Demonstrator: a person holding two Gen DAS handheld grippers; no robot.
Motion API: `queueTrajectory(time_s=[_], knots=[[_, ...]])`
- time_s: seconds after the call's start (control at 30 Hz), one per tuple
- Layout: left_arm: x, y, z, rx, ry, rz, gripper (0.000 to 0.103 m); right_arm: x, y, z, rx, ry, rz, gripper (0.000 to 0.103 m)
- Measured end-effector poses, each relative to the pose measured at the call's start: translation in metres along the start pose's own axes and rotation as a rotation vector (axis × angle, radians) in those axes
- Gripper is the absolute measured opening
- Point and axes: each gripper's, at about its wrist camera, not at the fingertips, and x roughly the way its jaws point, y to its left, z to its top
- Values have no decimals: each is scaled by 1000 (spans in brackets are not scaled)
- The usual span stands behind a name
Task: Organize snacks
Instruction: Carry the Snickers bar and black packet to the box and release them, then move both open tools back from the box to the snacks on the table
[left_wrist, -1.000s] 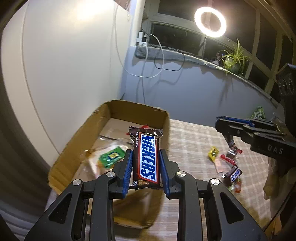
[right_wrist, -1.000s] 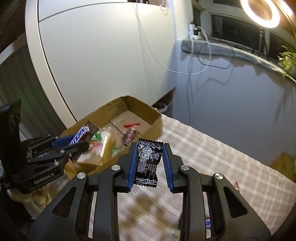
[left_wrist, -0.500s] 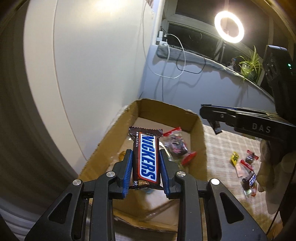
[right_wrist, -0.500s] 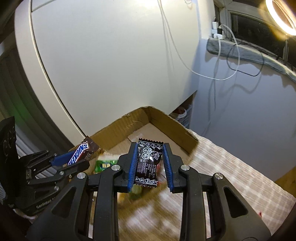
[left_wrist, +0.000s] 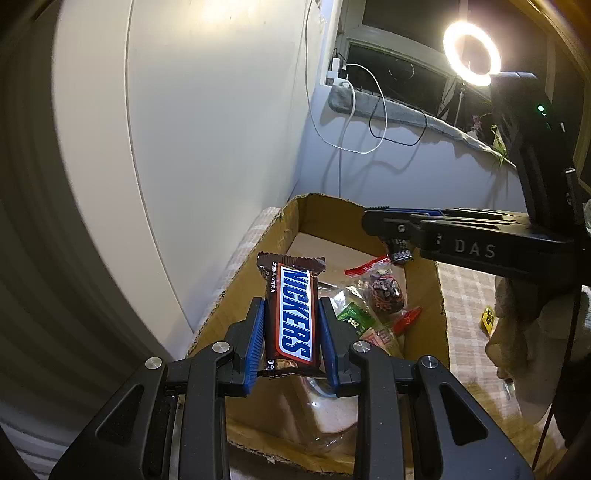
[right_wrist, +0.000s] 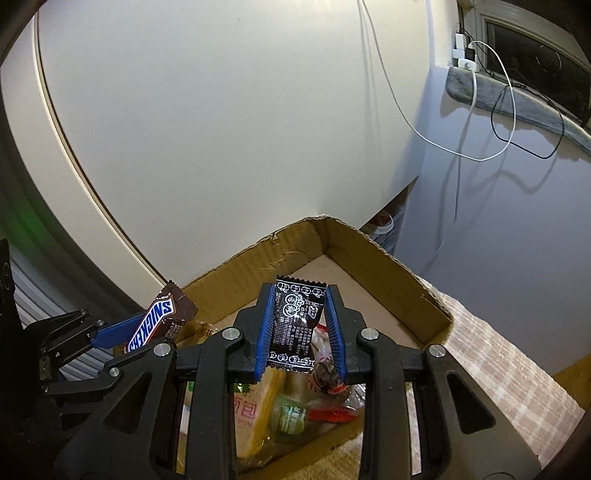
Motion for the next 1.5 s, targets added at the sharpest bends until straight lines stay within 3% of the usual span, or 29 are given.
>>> queueTrajectory(time_s=[0.27, 0.33, 0.37, 0.43, 0.47, 0.53, 0.6, 0.83, 1.13, 1.5], knots=[[4, 0, 1, 3, 3, 4, 27, 4, -1, 1, -2, -1, -14, 29], [3, 0, 2, 4, -1, 4, 32, 3, -2, 1, 0, -4, -17, 49], [2, 0, 2, 5, -3, 8, 44, 1, -2, 1, -1, -10, -21, 55], [1, 0, 3, 3, -18, 19, 58, -3, -1, 1, -7, -26, -31, 62], [-1, 0, 3, 3, -21, 19, 58, -4, -1, 2, -9, -27, -34, 62], [-2, -1, 4, 3, -24, 19, 58, -7, -1, 2, -11, -29, -42, 74], [-3, -2, 3, 5, -26, 21, 58, -11, -2, 2, -10, -40, -51, 79], [-11, -7, 3, 14, -37, 20, 59, -24, -5, 2, -1, -55, -64, 85], [-27, -21, 0, 36, -60, 13, 80, -51, -12, -6, 23, -74, -76, 85], [-41, -48, -6, 71, -64, -4, 80, -98, -27, -31, 60, -114, -106, 86]])
